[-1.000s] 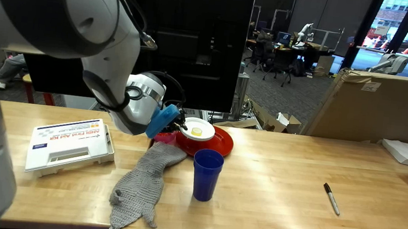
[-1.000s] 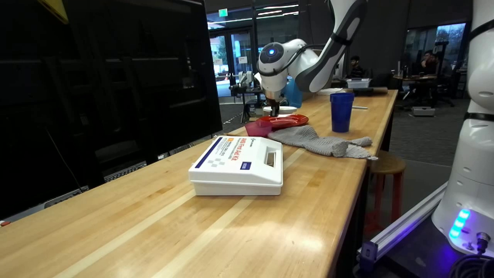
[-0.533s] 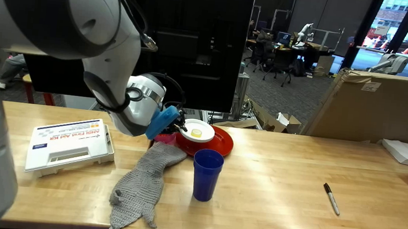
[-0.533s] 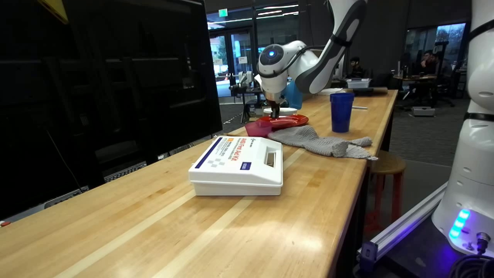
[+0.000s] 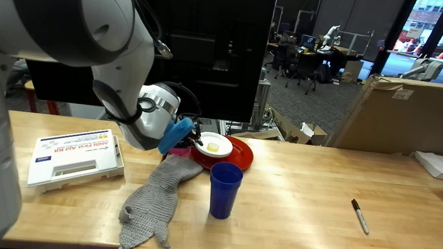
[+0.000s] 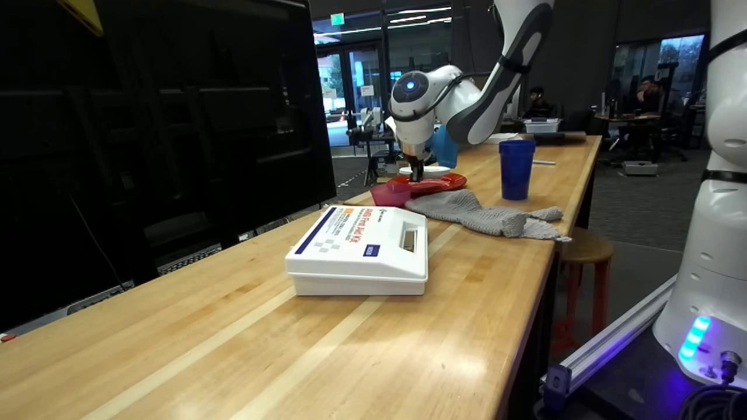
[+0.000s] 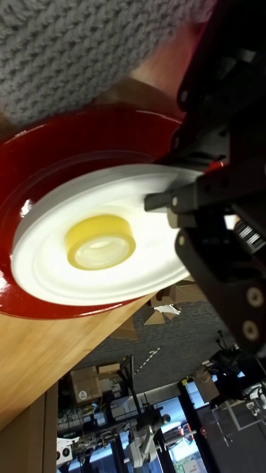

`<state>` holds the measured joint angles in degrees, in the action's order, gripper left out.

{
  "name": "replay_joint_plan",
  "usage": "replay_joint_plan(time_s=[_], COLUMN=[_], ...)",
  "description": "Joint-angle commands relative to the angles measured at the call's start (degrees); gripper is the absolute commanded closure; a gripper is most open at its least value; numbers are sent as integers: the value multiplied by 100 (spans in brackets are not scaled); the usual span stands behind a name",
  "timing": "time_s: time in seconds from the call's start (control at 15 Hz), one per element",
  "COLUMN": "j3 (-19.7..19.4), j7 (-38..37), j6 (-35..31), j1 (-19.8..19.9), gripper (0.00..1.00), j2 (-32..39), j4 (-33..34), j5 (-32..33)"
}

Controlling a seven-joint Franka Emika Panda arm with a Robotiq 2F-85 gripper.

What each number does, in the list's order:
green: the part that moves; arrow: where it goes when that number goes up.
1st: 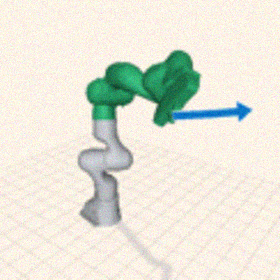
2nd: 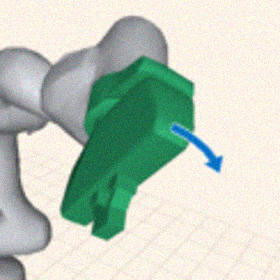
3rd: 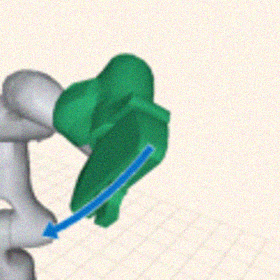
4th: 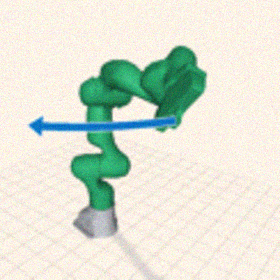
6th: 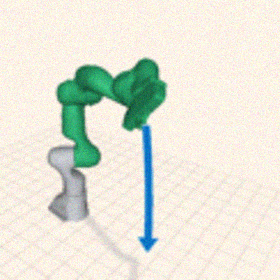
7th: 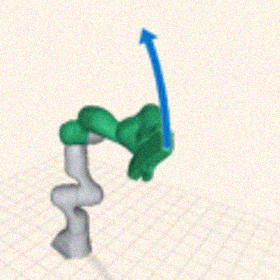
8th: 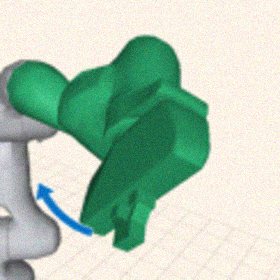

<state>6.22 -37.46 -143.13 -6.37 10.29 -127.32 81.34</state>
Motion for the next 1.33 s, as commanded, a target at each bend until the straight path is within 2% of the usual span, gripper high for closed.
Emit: replay_joint_plan(time_s=[0.0, 0.8, 1.07, 1.13, 1.2, 1.27], j3=[-47, -259, -236, -232, -242, -231], j7=[34, 64, 383, 459, 570, 707], j6=[-223, -590, -624, -646, -666, -701], j1=[78, 284, 326, 333, 318, 326], gripper=[96, 96, 96, 71, 59, 54], j2=[-37, 321, 392, 394, 390, 387], j4=[67, 407, 348, 344, 341, 324], j5=[-53, -32, -179, -204, -277, -396])
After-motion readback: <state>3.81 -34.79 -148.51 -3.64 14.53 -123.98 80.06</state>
